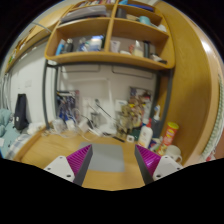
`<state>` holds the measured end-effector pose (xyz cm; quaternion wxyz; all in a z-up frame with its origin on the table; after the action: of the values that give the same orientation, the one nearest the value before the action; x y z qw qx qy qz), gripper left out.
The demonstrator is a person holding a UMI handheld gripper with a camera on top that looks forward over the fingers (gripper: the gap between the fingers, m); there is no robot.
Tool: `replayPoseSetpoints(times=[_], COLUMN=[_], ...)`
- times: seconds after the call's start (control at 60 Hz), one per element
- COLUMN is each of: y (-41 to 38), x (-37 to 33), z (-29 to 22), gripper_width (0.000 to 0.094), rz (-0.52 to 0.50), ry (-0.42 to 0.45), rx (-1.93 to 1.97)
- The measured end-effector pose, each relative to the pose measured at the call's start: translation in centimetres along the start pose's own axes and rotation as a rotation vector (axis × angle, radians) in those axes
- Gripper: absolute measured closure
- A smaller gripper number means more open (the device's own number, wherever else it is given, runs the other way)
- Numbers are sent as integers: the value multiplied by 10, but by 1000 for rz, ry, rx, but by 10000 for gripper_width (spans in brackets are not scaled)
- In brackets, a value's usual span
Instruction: Arrange mouse
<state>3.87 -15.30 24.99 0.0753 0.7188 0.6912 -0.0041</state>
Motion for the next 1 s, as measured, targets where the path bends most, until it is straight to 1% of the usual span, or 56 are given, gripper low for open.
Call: replayPoseSetpoints(times=[0.017, 0.05, 0.15, 0.267, 0.35, 0.417, 0.567, 0.717, 0.8, 0.867, 0.883, 0.983, 1.0], y=[27, 52, 107, 157, 175, 186, 205, 220, 222, 222, 221, 220, 220], x=[-2, -3, 6, 24, 43, 61, 107, 149, 167, 178, 180, 187, 188], z=[23, 54, 114, 169, 202, 219, 240, 246, 247, 248, 248, 248, 248], gripper_width=[82, 84, 92, 93, 90, 92, 93, 91, 112, 149, 175, 256, 326], rz=[13, 35, 98, 133, 122, 114, 91, 74, 58, 38, 34, 22, 19], ry=[-23, -44, -124, -200, -252, -275, -307, -320, -325, -325, -325, -321, -319], rx=[0, 6, 9, -22, 4, 14, 27, 45, 66, 91, 96, 111, 112])
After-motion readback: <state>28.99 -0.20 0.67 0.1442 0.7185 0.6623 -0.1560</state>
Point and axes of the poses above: the point between the fingertips, and its own axes, seen from behind it with the camera up: y to the right, z down, x forward, the way the camera looks, the point moved 3 cm from there along -x, backward, against the way the camera looks, and after that the axes turned 12 degrees about y, right-handed, at the moved point
